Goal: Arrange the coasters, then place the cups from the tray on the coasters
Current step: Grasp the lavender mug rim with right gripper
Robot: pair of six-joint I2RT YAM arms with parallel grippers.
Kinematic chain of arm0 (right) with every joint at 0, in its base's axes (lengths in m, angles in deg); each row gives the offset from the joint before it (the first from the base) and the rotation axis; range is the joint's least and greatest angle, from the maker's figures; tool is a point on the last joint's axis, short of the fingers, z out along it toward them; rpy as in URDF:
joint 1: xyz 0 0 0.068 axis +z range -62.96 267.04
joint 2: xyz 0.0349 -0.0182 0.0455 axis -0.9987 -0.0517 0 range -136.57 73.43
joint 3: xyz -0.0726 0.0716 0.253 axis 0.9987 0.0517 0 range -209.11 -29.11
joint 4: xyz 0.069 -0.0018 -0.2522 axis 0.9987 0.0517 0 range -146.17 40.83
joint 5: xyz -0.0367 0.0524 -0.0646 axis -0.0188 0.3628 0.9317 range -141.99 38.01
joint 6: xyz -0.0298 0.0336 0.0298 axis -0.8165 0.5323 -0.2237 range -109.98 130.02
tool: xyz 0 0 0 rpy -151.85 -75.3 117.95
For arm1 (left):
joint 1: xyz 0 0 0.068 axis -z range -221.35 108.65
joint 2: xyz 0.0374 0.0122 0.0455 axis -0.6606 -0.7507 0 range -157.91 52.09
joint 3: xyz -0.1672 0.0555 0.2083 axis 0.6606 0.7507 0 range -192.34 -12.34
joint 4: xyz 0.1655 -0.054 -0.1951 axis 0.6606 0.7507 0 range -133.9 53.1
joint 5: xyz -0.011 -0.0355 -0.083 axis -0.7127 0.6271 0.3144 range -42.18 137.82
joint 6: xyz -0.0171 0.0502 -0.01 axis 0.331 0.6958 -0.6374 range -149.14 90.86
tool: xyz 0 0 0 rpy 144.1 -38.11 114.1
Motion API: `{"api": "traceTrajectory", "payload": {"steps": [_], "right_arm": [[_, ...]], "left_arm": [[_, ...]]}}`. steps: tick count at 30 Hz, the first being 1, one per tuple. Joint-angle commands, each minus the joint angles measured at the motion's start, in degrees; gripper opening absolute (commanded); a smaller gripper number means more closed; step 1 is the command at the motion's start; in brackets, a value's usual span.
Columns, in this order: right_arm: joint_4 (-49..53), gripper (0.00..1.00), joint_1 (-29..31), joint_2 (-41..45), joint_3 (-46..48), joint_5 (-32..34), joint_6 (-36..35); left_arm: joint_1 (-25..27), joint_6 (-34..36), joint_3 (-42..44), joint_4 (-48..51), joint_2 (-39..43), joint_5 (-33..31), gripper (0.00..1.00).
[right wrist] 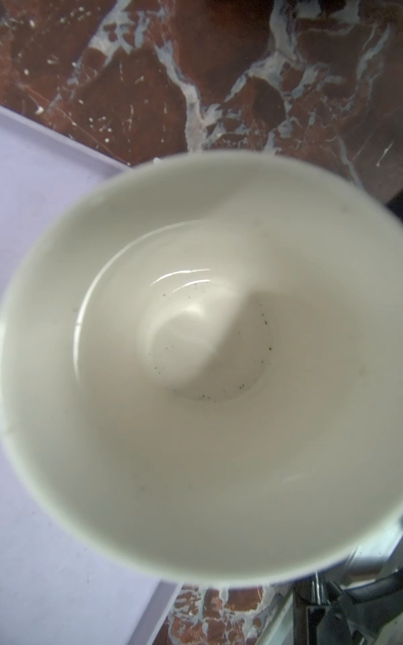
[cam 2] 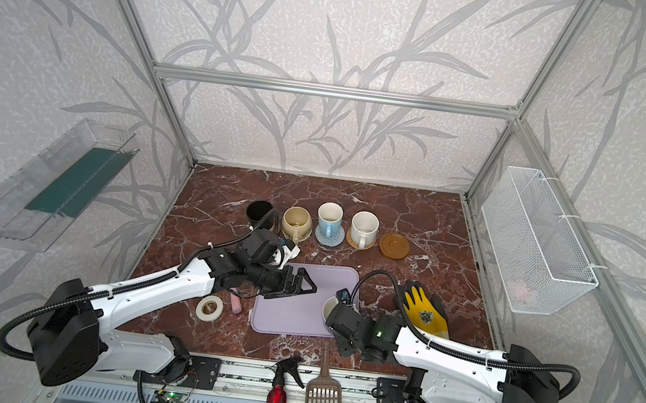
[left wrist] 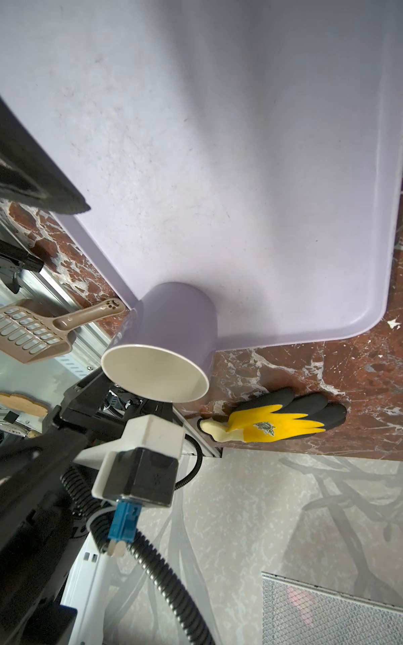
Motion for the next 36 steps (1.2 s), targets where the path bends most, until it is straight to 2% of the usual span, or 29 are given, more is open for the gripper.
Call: {"api": "traceTrajectory", "payload": {"steps": [1,3,13,16,21,36], "right_arm": [[-1.7,0.50,0.7,0.2,0.8,1.8,1.8],[-2.3,0.42,1.0,0.1,0.9,1.8,2.0],[-2.9,0.18,2.1,0.8,1.2,1.8,2.7],[-3.3,0.07,2.1,0.2,1.0,1.2,2.3],[-3.2,0.00,2.3,-0.3,-0.1,1.1,2.4],[-0.3,0.00,2.3,6.4,-5.0,5.6,3.6]], "left_arm": [[0.1,-0.9,0.6,-0.9,0.9,-1.7,0.99],[0.1,-1.0,0.8,-0.8,1.3,-1.9,0.98],[0.2,-1.7,1.7,-1.2,2.4,-2.3,0.98],[0.2,-1.8,1.7,-1.1,2.7,-2.4,0.98],[0.2,-1.9,1.6,-0.7,3.6,-2.6,0.98],[0.2,-5.3,1.8,-5.0,9.1,-8.5,0.98]]}}
